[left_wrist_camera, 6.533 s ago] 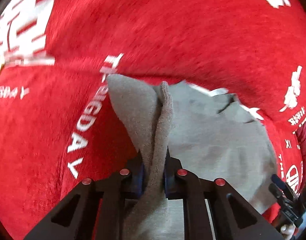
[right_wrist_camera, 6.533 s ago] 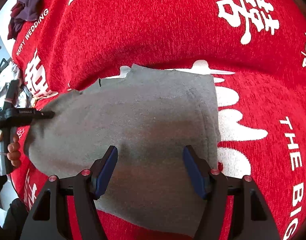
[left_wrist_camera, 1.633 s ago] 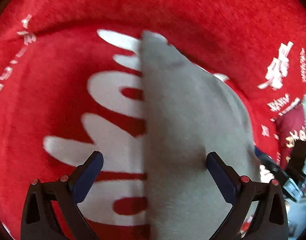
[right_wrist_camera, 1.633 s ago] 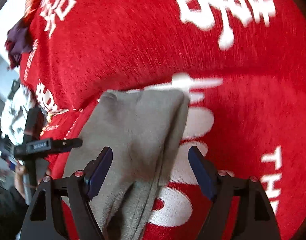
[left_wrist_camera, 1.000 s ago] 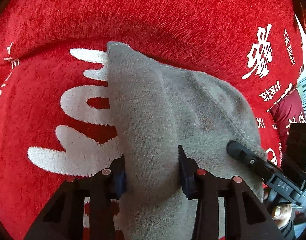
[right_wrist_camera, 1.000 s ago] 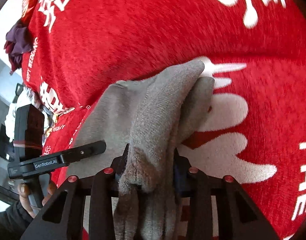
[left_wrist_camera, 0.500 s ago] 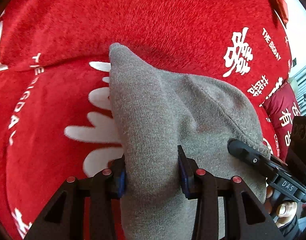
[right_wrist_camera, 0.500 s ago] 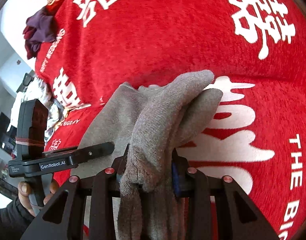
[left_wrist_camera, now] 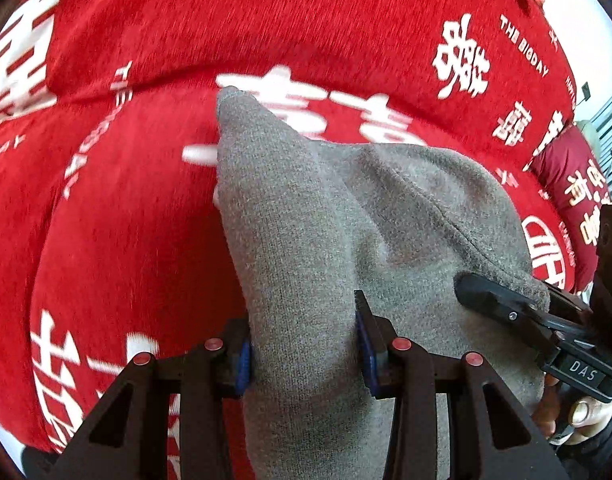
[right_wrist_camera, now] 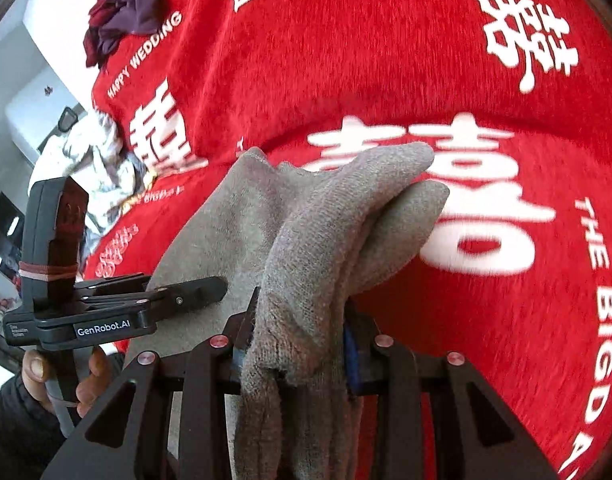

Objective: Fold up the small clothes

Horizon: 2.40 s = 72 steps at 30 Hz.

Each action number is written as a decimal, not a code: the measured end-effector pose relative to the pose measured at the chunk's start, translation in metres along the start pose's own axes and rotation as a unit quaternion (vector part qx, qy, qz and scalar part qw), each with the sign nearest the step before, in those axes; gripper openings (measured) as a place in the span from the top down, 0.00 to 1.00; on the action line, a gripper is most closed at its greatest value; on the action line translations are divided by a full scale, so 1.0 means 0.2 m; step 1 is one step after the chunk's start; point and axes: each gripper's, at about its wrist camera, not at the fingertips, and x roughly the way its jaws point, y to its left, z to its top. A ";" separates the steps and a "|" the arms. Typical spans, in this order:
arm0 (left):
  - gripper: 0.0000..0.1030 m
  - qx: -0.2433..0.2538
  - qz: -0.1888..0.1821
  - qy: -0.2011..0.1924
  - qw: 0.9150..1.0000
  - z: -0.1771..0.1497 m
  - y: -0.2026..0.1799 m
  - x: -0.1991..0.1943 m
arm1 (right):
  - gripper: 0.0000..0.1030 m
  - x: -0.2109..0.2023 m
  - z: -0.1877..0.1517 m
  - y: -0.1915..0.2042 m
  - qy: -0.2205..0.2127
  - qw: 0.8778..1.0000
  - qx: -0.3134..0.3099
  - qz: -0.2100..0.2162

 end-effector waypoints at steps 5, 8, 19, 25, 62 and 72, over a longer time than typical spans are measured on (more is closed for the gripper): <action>0.45 -0.008 -0.001 -0.014 1.000 -0.09 0.08 0.07 | 0.63 0.10 -0.14 -0.05 0.015 1.000 -0.002 -0.019; 0.29 -0.026 0.001 -0.008 1.000 -0.09 0.13 0.06 | 0.46 0.12 -0.15 -0.14 0.032 0.999 0.039 -0.018; 0.28 -0.009 -0.008 -0.046 0.999 -0.20 0.10 -0.29 | 0.46 -0.40 -0.23 0.03 -0.021 0.997 -0.061 0.031; 0.28 0.067 0.020 0.010 0.998 -0.34 -0.08 -0.12 | 0.42 -0.25 -0.45 0.23 0.071 0.982 -0.149 0.087; 0.00 -0.050 0.180 0.029 0.982 0.33 0.25 0.26 | 0.33 0.31 0.13 -0.07 0.079 0.994 -0.066 -0.045; 0.00 -0.060 0.180 0.037 0.981 0.40 0.27 0.31 | 0.34 0.42 0.25 -0.18 0.089 0.992 -0.021 -0.091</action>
